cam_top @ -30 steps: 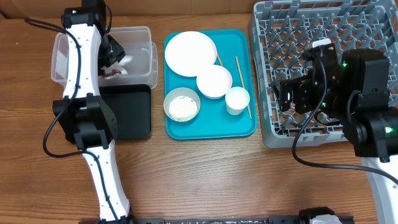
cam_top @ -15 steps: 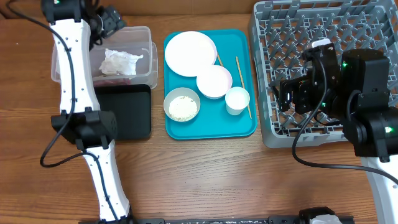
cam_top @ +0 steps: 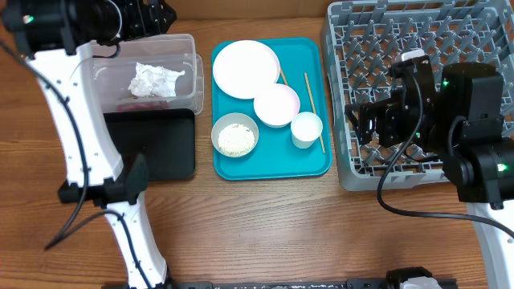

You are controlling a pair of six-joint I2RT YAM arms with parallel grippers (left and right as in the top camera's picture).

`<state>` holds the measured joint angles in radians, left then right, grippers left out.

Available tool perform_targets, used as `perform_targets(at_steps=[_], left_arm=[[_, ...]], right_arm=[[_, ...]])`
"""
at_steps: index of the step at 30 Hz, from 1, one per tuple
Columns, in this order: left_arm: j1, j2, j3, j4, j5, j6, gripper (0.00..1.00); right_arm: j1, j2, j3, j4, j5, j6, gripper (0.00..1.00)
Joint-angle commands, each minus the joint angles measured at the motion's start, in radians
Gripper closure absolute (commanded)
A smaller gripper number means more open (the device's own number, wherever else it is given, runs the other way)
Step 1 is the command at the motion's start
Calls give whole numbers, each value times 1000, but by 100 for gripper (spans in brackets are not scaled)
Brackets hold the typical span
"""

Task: Sort waste into correct bins and load items into the dishwasher
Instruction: 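Reach the left gripper to the rice bowl and grasp its rim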

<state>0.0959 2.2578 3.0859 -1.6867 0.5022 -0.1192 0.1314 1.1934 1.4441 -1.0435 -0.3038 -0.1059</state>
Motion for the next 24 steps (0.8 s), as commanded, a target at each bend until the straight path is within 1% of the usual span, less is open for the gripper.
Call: perform_targets(at_steps=[1,3,5,7,9,11,12,14,16,18,21,24], left_arm=[[-51,-179,-87,-3,34,34,12],[-92,-255,-193,-3,-40,38,11],[-153,-336,-336,-3,-125,37,11],[-216,-392,-475,-3,-170,37,11],[-279,-418,-593,-3,-202,37,12],[-339,-421,-700,-3,-249,37,13],[-364,-417,-754,2,-278,37,15],[-405,-410,-852,32,-319,38,21],[-445,-403,-975,109,-346,39,27],[-476,-395,-1078,200,-348,77,29],[-521,-379,-1212,335,-349,138,35],[-557,-357,-1324,444,-361,166,42]], right_arm=[[2,-35,31,0,-10,14,0],[2,-45,31,0,6,16,0],[2,-52,31,0,58,55,0],[0,-60,31,-12,136,103,0],[-21,-64,31,-23,192,153,0],[-59,-66,31,-31,209,192,0],[-84,-66,31,-34,209,210,0],[-142,-66,31,-48,204,242,0],[-199,-66,31,-68,185,244,0],[-226,-65,31,-83,179,241,0],[-229,-64,31,-103,180,233,0],[-229,-64,31,-113,180,233,0]])
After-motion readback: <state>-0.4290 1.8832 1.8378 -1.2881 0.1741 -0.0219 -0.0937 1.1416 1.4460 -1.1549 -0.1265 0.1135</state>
